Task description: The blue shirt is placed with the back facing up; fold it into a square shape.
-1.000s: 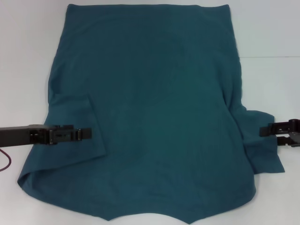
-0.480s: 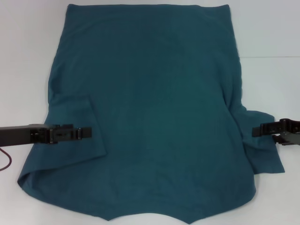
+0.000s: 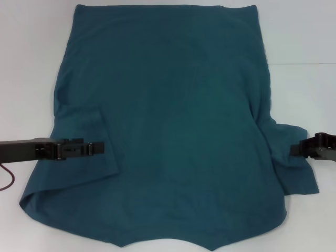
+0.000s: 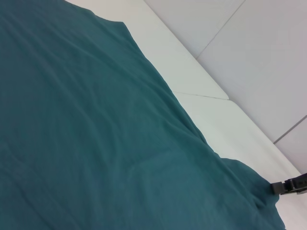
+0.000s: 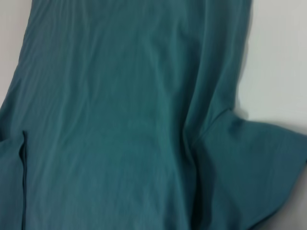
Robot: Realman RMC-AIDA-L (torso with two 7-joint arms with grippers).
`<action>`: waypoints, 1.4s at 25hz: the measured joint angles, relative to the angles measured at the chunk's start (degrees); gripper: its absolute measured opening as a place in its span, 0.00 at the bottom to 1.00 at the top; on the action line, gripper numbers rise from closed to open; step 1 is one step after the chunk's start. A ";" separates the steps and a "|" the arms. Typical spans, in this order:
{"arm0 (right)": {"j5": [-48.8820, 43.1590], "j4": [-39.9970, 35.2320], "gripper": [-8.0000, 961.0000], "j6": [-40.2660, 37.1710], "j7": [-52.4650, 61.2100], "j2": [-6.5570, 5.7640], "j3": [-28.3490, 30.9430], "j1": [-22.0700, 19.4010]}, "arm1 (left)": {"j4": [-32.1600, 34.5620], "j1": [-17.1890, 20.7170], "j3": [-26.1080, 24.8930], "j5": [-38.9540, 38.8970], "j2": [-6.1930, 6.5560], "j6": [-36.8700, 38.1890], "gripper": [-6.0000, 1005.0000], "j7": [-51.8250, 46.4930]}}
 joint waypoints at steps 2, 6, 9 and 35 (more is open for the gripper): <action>0.09 -0.02 0.34 -0.08 -0.40 -0.05 0.17 0.00 | 0.00 -0.01 -0.05 0.00 0.00 0.00 0.91 0.00; 0.21 -0.05 0.16 -0.10 -0.83 -0.06 0.18 0.08 | 0.00 -0.03 -0.07 0.00 -0.01 -0.06 0.91 0.00; 0.24 -0.06 0.07 -0.14 -1.36 -0.04 0.18 0.16 | 0.00 -0.03 -0.08 0.00 -0.01 -0.07 0.91 0.00; -1.02 -5.48 0.01 -4.73 2.03 -5.15 4.99 0.55 | 0.28 0.39 -0.20 0.00 0.26 -0.26 0.91 0.00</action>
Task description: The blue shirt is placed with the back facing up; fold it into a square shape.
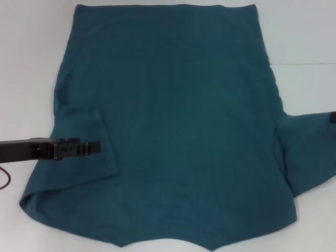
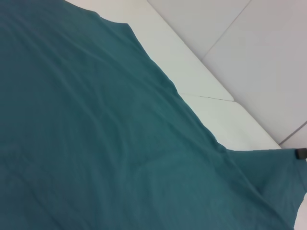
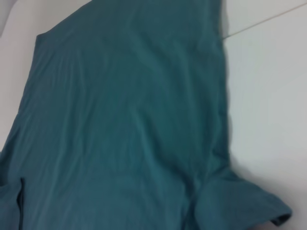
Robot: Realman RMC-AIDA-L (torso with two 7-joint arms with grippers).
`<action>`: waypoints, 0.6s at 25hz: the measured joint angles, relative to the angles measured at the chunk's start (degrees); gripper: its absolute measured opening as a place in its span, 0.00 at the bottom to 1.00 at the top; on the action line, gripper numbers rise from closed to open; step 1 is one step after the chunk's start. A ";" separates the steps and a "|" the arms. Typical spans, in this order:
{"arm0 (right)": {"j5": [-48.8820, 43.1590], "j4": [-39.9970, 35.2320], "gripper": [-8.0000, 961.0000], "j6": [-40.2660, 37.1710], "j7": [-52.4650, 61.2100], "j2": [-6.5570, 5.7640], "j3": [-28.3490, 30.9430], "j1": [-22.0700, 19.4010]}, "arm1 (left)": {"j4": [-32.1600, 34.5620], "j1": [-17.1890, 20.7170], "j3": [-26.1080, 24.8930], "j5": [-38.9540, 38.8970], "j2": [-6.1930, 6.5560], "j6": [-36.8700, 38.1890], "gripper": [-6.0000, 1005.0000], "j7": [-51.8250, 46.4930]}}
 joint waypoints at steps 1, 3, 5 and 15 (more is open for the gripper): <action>-0.03 -0.01 0.01 0.09 0.15 -0.02 0.12 0.33 | 0.02 0.03 -0.10 0.00 0.00 0.00 0.91 0.00; -0.02 -0.03 0.01 0.39 0.29 -0.20 0.52 0.96 | 0.06 0.03 -0.46 0.00 -0.01 0.00 0.91 0.00; 0.05 -0.06 0.01 0.53 0.31 -0.39 0.79 1.60 | 0.06 0.03 -0.70 0.00 -0.05 0.00 0.91 0.00; -0.52 0.23 0.01 1.43 1.01 0.09 -0.22 4.68 | -0.24 0.06 -0.79 -0.09 -0.28 0.01 0.91 0.00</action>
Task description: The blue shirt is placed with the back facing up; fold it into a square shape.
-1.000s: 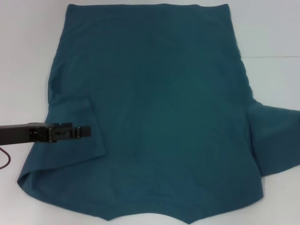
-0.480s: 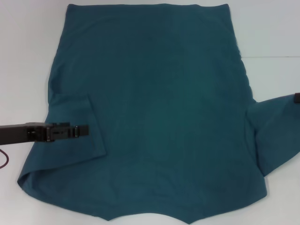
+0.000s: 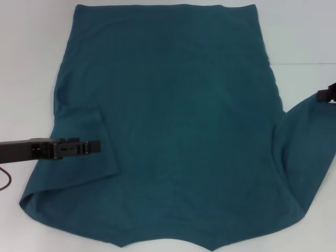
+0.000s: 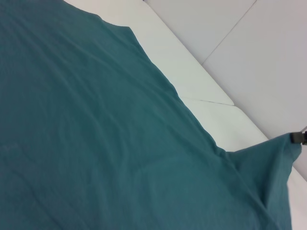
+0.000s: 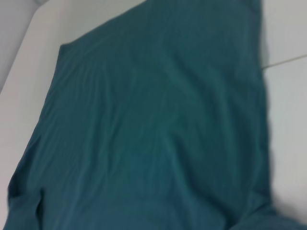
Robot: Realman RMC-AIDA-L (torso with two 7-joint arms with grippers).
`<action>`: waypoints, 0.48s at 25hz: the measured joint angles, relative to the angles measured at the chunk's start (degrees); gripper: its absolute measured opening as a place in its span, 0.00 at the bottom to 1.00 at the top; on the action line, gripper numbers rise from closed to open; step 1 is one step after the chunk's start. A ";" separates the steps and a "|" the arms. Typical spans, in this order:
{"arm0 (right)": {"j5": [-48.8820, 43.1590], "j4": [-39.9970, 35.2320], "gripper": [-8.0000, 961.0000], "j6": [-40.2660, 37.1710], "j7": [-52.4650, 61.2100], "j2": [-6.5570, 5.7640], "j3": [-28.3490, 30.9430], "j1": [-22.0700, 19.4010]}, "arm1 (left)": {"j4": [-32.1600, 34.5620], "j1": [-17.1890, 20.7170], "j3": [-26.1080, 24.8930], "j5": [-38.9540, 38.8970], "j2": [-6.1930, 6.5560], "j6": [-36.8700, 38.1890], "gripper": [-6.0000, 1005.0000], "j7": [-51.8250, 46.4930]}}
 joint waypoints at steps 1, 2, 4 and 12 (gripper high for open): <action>0.00 0.26 0.01 -0.21 0.05 0.28 -0.52 0.25 | -0.01 0.04 -0.08 0.00 -0.02 0.00 0.91 0.00; 0.00 0.46 0.01 -0.63 0.12 0.62 -1.12 0.50 | -0.02 0.08 -0.31 -0.01 -0.05 0.00 0.92 0.00; -0.01 0.54 0.01 -1.57 0.24 1.43 -2.22 1.05 | -0.03 0.09 -0.60 -0.01 -0.05 -0.01 0.92 0.00; 0.00 0.72 0.01 -3.09 0.94 4.73 -7.43 5.51 | -0.05 -0.24 -0.76 -0.49 -0.06 -0.65 0.92 -0.19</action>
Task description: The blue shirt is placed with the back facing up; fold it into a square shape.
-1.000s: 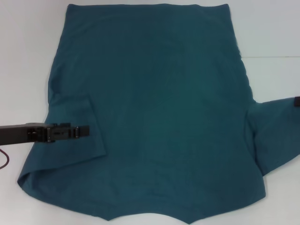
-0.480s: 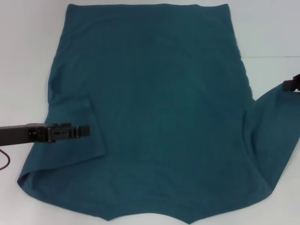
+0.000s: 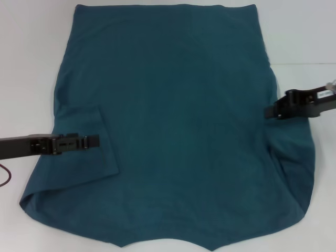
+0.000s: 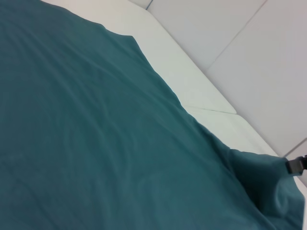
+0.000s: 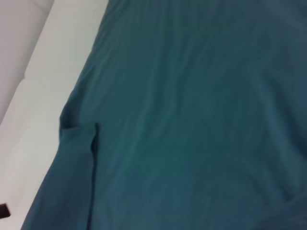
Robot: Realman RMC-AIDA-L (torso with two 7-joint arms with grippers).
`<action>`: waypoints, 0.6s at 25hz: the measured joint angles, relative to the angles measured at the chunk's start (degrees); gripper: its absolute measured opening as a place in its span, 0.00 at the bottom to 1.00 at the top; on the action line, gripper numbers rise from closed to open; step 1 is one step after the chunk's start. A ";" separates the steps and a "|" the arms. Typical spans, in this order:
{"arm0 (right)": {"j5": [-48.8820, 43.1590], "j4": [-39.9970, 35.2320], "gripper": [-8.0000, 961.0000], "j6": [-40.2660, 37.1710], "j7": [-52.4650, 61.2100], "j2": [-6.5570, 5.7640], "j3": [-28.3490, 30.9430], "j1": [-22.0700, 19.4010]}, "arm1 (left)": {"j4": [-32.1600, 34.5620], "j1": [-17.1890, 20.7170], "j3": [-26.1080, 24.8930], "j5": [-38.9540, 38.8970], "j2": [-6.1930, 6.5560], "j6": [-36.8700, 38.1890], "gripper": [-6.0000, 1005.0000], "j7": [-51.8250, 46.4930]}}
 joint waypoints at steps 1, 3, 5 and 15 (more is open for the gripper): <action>0.00 0.05 0.01 0.00 0.46 0.21 -0.61 0.59 | 0.00 0.00 0.00 -0.01 0.00 -0.15 0.92 -0.09; 0.00 0.19 0.01 0.04 1.65 0.38 -1.57 1.61 | 0.00 0.00 0.00 -0.05 -0.01 -0.50 0.92 -0.24; 0.01 0.33 0.01 0.86 2.91 0.57 -2.20 2.34 | 0.00 0.02 0.00 -0.06 -0.01 -0.79 0.92 -0.29; -0.10 1.80 0.01 6.35 6.66 1.95 -6.85 3.82 | 0.00 0.27 0.00 -1.34 -0.02 -1.85 0.92 -0.34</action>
